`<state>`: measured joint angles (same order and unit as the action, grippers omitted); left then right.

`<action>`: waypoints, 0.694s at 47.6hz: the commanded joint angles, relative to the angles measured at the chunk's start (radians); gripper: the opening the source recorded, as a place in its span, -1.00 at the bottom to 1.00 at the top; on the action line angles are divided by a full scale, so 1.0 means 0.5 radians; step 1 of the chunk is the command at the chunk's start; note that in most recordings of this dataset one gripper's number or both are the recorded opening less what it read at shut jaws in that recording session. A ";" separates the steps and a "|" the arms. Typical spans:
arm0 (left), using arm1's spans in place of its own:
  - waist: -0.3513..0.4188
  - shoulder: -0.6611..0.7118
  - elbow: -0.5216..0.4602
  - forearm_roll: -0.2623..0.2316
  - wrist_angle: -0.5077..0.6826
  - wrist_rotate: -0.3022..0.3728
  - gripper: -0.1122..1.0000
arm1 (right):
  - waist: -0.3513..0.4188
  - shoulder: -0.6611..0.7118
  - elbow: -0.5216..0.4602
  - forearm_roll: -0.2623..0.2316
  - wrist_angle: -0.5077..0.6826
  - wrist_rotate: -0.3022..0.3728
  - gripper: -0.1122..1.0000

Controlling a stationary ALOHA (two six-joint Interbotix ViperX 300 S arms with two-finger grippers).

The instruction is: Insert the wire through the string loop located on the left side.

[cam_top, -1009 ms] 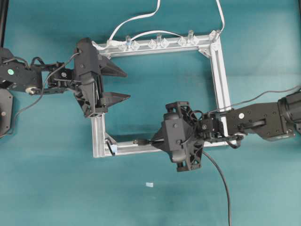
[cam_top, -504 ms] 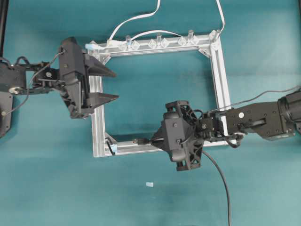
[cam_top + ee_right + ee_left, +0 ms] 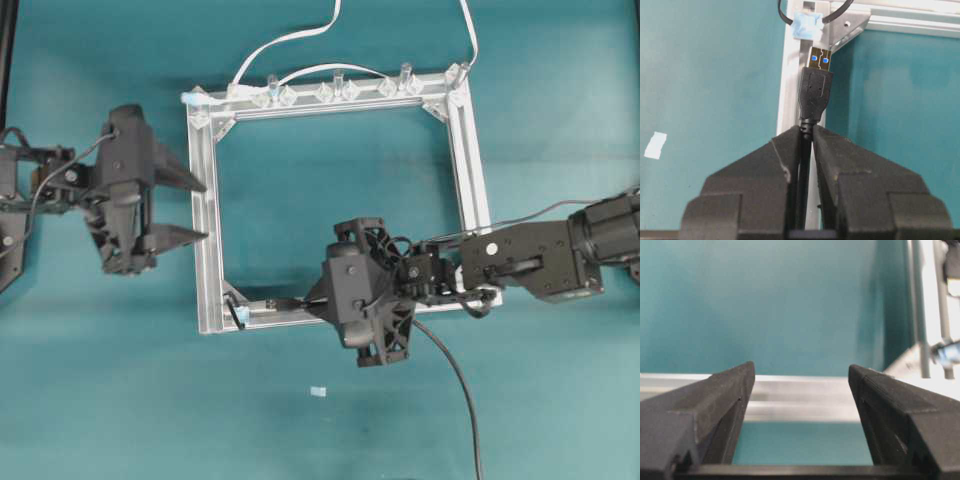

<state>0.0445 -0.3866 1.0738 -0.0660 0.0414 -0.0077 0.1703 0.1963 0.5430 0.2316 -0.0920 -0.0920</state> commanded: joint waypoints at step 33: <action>-0.110 -0.104 0.003 0.006 0.255 -0.009 0.57 | -0.006 -0.028 -0.061 -0.003 0.009 -0.006 -0.61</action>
<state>-0.0046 -0.4357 1.0891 -0.0660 0.1733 -0.0092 0.1703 0.1979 0.5384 0.2316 -0.0844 -0.0936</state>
